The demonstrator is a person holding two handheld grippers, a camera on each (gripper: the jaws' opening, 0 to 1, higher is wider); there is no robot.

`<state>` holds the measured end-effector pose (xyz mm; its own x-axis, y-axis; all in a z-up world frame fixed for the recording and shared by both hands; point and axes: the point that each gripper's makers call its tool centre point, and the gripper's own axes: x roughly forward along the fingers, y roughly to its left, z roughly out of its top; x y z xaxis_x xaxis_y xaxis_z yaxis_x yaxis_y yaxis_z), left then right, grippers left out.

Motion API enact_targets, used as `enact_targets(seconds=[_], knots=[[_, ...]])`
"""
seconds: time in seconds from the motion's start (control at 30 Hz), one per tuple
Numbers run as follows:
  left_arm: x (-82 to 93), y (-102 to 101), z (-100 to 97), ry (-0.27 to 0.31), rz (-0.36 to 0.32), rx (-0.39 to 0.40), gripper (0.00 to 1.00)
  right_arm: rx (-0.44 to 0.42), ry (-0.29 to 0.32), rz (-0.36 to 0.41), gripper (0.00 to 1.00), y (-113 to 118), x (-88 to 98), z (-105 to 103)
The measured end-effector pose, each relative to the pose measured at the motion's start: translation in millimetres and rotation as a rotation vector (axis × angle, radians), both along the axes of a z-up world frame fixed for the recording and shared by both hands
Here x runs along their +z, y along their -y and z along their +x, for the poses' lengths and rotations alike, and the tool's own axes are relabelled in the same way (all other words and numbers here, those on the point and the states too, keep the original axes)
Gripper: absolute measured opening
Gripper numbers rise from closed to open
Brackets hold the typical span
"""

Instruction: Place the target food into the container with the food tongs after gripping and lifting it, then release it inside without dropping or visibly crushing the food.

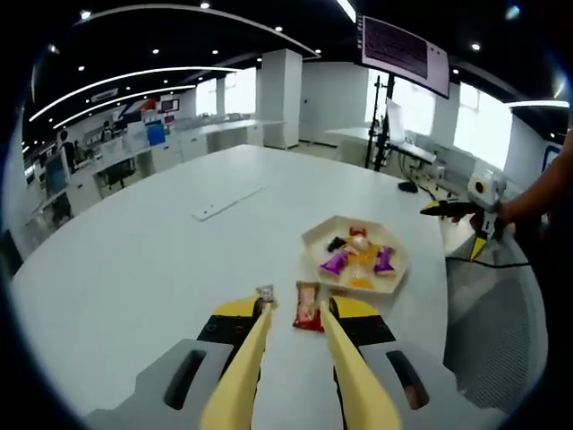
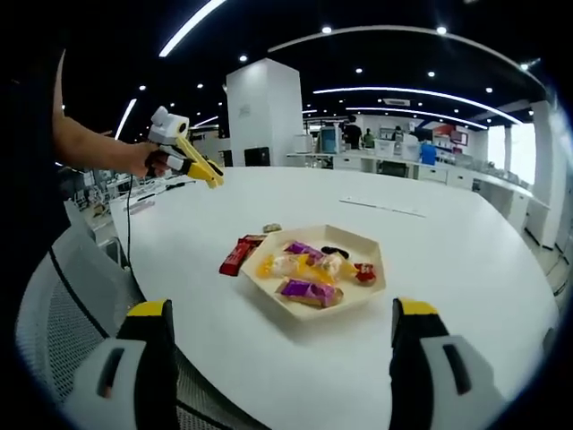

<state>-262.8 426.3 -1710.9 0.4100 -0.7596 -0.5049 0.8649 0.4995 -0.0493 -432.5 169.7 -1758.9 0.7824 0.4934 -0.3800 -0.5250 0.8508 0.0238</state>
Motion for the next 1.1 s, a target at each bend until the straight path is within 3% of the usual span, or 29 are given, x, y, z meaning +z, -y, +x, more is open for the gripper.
enact_targets(seconds=[1.1], knots=[[-41.0,34,40.2,-0.016,0.033,0.054,0.26,-0.051,-0.036,-0.005,1.00,9,-5.5,0]])
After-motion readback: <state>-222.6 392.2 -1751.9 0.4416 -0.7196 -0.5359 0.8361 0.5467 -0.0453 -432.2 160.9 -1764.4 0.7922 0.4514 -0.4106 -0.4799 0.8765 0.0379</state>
